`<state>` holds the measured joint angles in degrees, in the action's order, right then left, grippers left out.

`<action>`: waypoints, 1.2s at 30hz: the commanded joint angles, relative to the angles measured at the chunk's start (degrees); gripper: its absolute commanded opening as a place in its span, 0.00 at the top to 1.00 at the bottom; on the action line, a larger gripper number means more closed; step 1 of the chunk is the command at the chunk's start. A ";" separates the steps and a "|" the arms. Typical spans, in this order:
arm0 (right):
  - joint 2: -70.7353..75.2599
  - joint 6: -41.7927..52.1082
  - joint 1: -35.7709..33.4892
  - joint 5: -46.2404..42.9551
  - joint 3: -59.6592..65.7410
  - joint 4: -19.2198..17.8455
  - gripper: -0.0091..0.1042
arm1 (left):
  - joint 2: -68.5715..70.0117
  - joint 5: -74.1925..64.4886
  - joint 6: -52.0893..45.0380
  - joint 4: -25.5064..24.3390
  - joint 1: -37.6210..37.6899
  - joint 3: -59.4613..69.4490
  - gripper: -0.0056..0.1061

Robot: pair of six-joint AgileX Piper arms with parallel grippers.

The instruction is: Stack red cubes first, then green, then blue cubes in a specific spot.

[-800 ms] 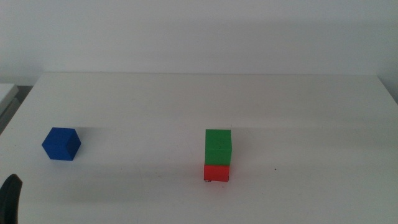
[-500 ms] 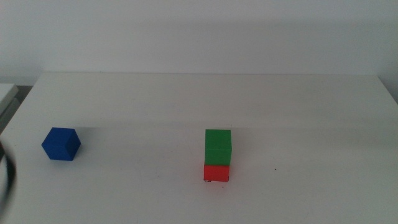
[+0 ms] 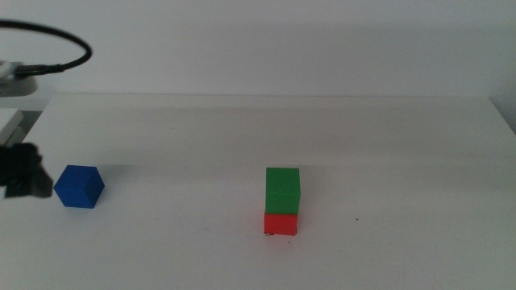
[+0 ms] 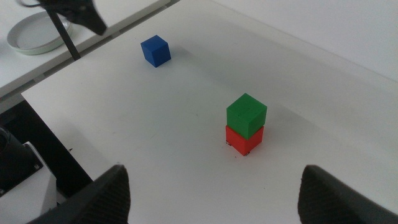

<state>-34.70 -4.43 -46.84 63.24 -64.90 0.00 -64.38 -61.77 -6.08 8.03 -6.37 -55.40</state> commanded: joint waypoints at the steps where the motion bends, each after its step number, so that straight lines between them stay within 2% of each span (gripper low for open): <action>1: 0.02 0.42 -0.04 -0.51 0.11 -0.43 0.20 | -4.73 2.56 0.29 -0.43 -0.46 -1.75 0.11; 6: 0.02 0.42 -0.04 -0.51 0.11 -0.43 0.20 | -14.59 0.28 -4.46 -4.17 -0.56 -9.31 0.11; 11: 0.02 0.42 -0.04 -0.51 0.11 -0.43 0.20 | -25.07 -1.82 -5.42 -4.15 -0.56 -18.28 0.11; 19: 0.02 0.42 -0.04 -0.51 0.11 -0.43 0.20 | -36.64 -1.95 -6.55 -4.06 -0.56 -25.62 0.11; 36: 0.02 0.42 -0.04 -0.51 0.11 -0.43 0.20 | -45.54 2.45 -9.03 -2.02 -0.56 -26.55 0.11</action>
<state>-34.70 -4.43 -46.84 63.24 -64.90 0.00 -109.52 -60.43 -14.77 5.13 -6.77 -81.57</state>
